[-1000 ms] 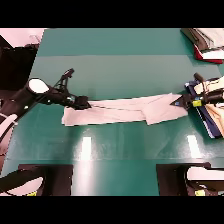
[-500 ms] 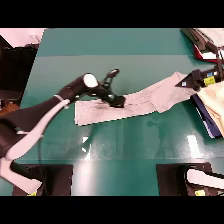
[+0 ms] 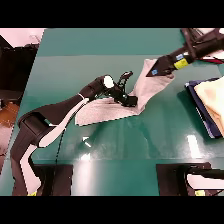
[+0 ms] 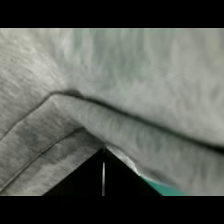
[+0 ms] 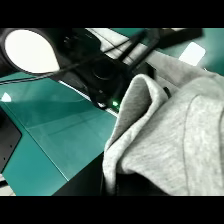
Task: Fold the shirts.
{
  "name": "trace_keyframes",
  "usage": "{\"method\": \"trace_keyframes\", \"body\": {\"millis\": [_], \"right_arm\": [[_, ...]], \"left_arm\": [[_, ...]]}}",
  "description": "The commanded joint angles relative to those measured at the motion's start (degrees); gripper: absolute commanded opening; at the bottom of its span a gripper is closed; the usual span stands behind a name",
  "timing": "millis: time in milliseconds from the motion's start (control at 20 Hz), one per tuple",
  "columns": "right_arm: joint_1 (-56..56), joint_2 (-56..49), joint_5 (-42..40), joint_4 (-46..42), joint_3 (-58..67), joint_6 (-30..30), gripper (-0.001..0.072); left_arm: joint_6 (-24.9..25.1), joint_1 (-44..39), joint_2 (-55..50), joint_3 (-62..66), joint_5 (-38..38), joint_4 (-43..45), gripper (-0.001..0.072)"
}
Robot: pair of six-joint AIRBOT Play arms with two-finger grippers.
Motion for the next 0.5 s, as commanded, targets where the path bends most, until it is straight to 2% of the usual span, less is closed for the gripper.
{"method": "trace_keyframes", "body": {"millis": [0, 150, 450], "right_arm": [[5.57, -3.78, 0.57, -1.73, 6.84, 1.66, 0.0011], [7.61, -5.77, 0.44, -2.51, 9.97, 2.29, 0.0012], [11.08, -8.37, 0.46, -2.58, 11.54, 2.6, 0.0011]], "left_arm": [[-0.42, 1.27, -0.59, 0.57, -2.75, 1.66, 0.0021], [-0.48, 4.57, 0.39, 0.74, -7.78, 3.52, 0.002], [-0.81, 12.81, 11.17, 0.96, -17.46, 24.76, 0.002]]}}
